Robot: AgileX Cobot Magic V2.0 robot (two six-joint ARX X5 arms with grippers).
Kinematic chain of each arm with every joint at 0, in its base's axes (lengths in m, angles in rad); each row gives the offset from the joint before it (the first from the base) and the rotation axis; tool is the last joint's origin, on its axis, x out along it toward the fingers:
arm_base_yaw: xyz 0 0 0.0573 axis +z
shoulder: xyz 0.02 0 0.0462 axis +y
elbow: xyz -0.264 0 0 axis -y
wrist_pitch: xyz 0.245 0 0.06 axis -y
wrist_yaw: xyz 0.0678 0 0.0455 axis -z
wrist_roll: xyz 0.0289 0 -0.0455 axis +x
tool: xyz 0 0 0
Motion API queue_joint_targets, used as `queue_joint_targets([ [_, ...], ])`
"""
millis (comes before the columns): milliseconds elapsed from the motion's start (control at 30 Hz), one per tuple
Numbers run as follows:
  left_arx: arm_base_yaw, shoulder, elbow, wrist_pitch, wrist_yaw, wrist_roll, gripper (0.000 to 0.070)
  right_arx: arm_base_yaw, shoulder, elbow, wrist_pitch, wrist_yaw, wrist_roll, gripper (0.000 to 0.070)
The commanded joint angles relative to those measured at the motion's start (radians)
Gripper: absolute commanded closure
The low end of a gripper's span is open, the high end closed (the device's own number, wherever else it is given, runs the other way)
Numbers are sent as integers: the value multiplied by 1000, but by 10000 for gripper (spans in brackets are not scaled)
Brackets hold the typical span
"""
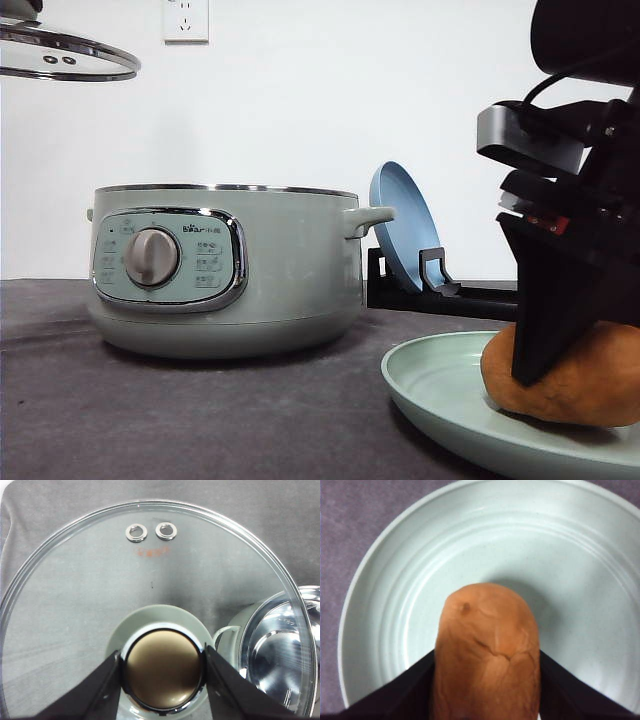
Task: Transfer potato from steamer to green plate
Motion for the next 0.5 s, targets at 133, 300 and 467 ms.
queue_joint_targets([
  [133,-1,-10,44,12,-2,-2,700,6,16,1,10,10,14,388],
  [300,-1,-10,44,13,-2,-2,700,6,-18,16,8,9,13,232],
  [467,-1,-10,44,13,-1,-3,700,6,-121,115,-102,10,16,169],
])
